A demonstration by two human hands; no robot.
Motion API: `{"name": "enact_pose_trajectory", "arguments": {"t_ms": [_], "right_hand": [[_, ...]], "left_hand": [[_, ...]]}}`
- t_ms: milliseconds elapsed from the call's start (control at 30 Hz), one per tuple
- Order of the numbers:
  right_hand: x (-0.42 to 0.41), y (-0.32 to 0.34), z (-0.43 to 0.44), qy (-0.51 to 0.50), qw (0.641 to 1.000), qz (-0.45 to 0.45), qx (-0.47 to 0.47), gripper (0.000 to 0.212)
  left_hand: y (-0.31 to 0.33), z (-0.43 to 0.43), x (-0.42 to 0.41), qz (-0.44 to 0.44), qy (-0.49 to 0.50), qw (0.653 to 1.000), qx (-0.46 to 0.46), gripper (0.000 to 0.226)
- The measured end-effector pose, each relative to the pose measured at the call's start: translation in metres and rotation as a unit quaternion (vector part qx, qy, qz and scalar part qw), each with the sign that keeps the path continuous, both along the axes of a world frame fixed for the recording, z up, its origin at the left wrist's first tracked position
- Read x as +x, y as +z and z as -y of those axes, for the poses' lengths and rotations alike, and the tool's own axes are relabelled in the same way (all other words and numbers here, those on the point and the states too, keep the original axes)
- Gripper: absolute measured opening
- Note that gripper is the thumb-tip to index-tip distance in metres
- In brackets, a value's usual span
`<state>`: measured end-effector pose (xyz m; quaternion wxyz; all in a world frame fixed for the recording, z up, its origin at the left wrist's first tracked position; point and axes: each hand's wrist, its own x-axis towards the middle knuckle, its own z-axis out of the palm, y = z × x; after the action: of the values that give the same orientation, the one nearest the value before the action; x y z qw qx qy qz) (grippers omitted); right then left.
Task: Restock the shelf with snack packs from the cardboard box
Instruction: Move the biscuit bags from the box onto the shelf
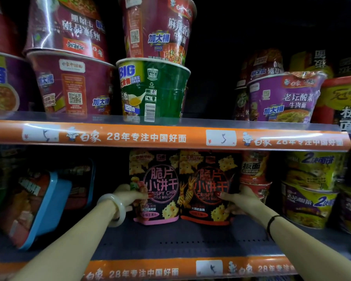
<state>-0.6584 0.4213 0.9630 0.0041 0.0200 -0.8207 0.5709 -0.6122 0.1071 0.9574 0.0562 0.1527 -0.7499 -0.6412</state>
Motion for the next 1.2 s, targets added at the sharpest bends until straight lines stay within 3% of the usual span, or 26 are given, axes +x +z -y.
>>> {"name": "enact_pose_trajectory", "arguments": {"t_ms": [300,500,567,800,967,1133,1200], "right_hand": [[0.008,0.003,-0.008,-0.004,0.993,-0.01,0.119,0.036],[0.026,0.016,-0.017,0.005,0.969,-0.001,0.246,0.019],[0.036,0.024,-0.015,0.015,0.96,0.002,0.278,0.025],[0.075,0.048,0.016,0.139,0.938,-0.034,0.316,0.019],[0.102,0.053,0.059,0.237,0.906,-0.065,0.345,0.011],[0.132,0.039,0.107,0.334,0.872,-0.083,0.349,0.028],[0.146,0.026,0.128,0.364,0.856,-0.099,0.353,0.025]], "left_hand": [[0.007,0.002,0.021,0.001,0.044,0.999,-0.026,0.055],[0.017,0.006,0.048,0.049,0.027,0.984,-0.168,0.039],[0.024,0.001,0.059,0.048,0.022,0.977,-0.207,0.031],[0.039,-0.024,0.103,0.025,-0.045,0.95,-0.308,0.022],[0.041,-0.032,0.141,0.023,-0.091,0.943,-0.318,0.005],[0.019,-0.025,0.182,0.029,-0.073,0.925,-0.373,0.007],[0.008,-0.017,0.201,0.058,-0.075,0.906,-0.412,0.01]]}}
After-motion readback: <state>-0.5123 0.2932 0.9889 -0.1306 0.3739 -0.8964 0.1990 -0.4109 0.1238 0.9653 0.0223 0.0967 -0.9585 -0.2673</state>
